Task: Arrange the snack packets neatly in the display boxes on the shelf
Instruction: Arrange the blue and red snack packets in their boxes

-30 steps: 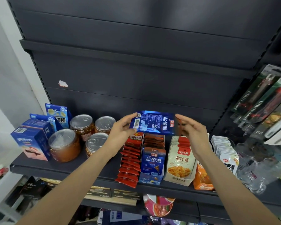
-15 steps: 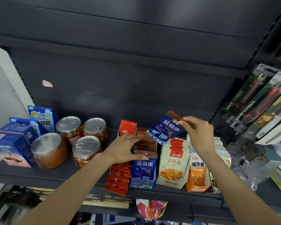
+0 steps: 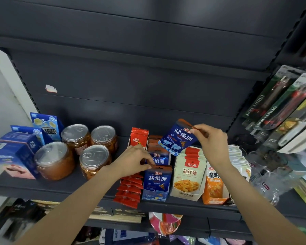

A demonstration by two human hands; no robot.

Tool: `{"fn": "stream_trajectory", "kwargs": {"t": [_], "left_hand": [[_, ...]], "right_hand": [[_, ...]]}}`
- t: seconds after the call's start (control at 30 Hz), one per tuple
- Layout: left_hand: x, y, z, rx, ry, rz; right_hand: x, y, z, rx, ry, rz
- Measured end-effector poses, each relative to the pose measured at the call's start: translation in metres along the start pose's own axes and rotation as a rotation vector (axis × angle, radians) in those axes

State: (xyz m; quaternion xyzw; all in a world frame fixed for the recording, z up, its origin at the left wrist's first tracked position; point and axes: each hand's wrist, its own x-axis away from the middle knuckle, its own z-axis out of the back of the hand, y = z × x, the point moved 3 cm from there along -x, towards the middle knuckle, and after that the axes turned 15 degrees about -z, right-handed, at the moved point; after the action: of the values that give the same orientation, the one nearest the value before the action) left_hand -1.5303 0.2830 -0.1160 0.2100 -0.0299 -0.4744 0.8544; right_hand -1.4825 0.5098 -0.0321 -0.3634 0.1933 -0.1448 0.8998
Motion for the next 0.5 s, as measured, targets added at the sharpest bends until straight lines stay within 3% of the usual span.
{"fn": "stream_trajectory", "kwargs": {"t": [0.17,0.37,0.5], "left_hand": [[0.012,0.007,-0.001,0.114,0.019,-0.013],[0.021,0.012,-0.004,0.135,-0.018,-0.001],[0.021,0.014,-0.002,0.122,-0.008,-0.002]], "right_hand": [[0.008,-0.012,-0.020,0.007,-0.157,0.045],[0.003,-0.006,-0.073,0.297,-0.406,0.039],[0.000,-0.008,-0.091,0.485,-0.441,0.098]]}}
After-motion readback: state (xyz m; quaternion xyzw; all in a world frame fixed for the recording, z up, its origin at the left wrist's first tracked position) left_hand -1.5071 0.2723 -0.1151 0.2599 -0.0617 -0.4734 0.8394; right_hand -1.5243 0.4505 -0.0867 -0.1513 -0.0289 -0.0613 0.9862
